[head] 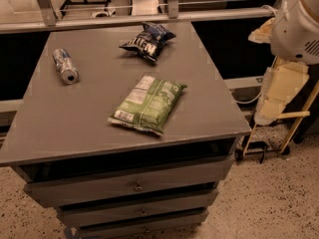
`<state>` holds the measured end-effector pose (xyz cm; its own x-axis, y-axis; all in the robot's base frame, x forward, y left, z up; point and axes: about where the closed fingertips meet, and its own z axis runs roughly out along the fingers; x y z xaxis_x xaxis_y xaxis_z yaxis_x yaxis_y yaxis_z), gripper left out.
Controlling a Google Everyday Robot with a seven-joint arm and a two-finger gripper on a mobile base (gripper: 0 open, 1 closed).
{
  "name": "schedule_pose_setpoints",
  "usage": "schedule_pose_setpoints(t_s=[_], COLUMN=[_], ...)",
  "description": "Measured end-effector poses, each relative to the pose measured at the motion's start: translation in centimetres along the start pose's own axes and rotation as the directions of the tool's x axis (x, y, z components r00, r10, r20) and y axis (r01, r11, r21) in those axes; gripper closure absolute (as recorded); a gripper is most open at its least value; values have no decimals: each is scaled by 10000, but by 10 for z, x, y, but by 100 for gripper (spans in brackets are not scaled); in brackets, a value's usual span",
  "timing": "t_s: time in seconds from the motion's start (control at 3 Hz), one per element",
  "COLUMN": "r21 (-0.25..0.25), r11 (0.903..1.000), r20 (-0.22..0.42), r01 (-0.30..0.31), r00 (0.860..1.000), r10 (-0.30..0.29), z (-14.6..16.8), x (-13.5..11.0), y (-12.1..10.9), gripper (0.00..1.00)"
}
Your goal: Pick green jalapeno chip bag
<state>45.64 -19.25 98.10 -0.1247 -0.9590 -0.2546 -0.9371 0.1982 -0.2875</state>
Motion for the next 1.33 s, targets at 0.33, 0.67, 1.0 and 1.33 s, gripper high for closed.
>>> schedule_pose_setpoints(t_s=[0.33,0.67,1.0,1.33], r21=[149,69,-717,-1541], r11=[9913,9750,9782,9813], r20=[949,2137,3061,2892], r01=[1305,2221,1949,1150], r00=[9868,9522,9377,9550], r10=[-1313,-2184,-1644,-665], z=[16,47,108,164], x=[-55,-119,-151,-159], y=[-21,-44,-60,-64], gripper=[0,0,0,0])
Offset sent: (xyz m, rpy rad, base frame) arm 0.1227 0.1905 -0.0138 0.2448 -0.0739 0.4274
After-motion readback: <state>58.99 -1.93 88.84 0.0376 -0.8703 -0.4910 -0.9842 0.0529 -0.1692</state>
